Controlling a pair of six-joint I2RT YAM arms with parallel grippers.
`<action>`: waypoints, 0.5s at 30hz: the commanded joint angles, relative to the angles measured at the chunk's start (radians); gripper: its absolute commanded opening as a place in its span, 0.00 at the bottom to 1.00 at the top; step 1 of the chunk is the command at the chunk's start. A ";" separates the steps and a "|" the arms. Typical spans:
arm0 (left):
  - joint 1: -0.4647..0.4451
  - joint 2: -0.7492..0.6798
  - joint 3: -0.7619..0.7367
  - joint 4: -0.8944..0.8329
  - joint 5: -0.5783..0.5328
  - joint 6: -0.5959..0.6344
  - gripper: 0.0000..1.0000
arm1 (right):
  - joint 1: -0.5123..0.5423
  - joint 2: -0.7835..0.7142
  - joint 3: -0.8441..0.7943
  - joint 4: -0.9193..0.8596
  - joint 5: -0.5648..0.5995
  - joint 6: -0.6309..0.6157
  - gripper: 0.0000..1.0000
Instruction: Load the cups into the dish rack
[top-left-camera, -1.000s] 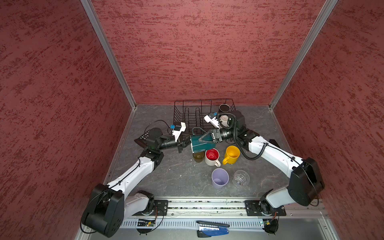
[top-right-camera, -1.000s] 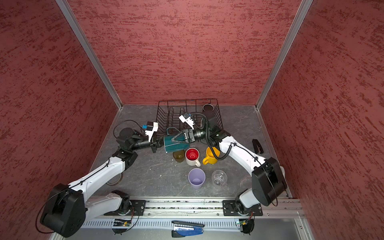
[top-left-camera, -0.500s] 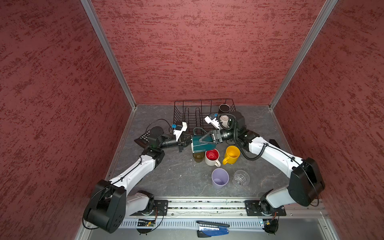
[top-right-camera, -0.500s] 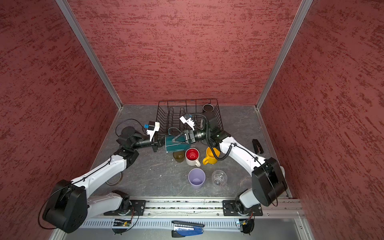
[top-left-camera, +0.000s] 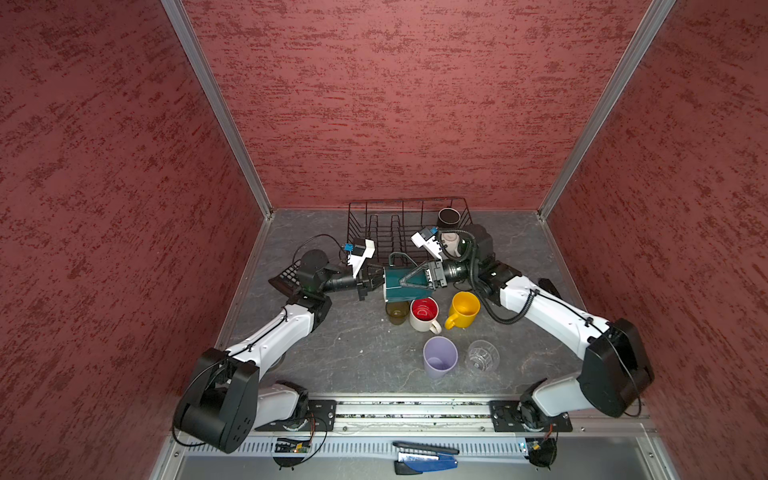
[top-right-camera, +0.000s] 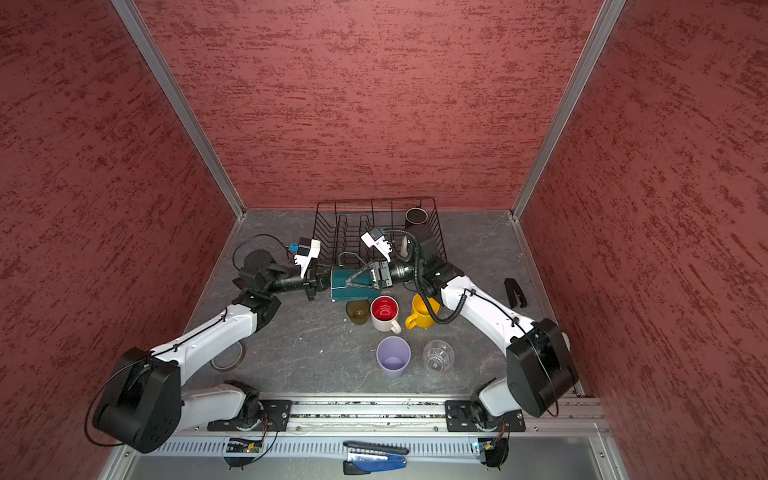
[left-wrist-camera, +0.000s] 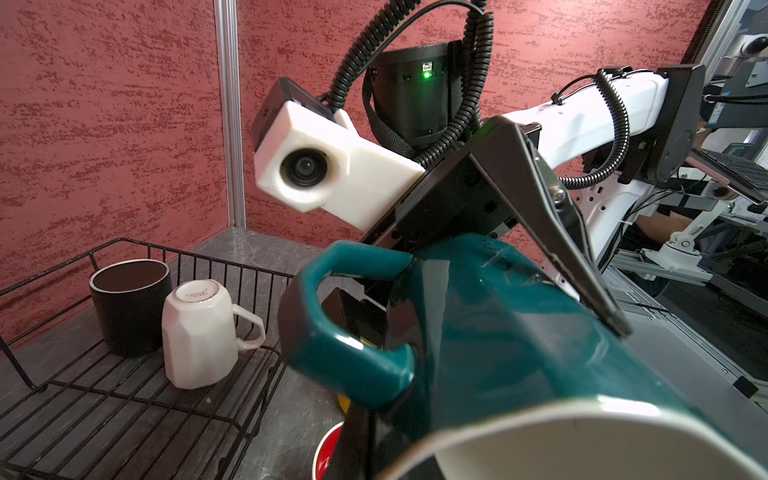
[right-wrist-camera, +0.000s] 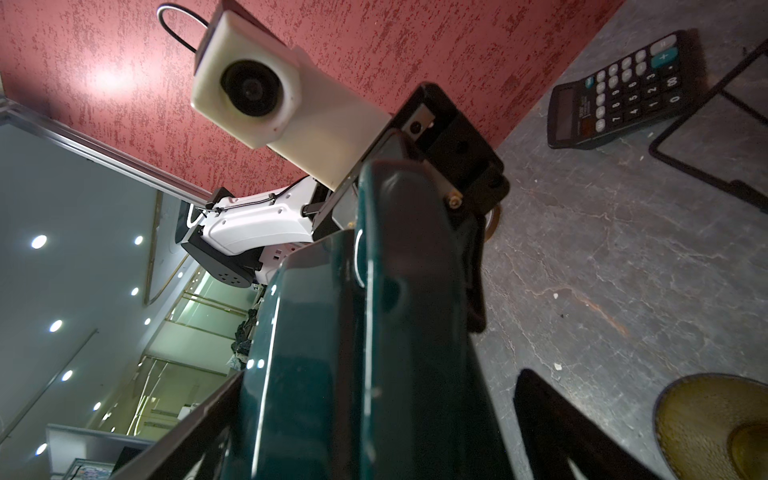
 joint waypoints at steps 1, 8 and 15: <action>-0.002 -0.022 0.045 0.167 -0.101 -0.019 0.00 | 0.009 -0.006 -0.033 -0.002 -0.002 0.012 0.98; -0.008 -0.035 0.044 0.173 -0.165 0.052 0.00 | 0.009 0.011 -0.021 -0.027 -0.003 0.020 0.99; -0.008 -0.027 0.044 0.207 -0.163 0.068 0.00 | 0.009 0.019 -0.021 -0.048 0.005 0.017 0.99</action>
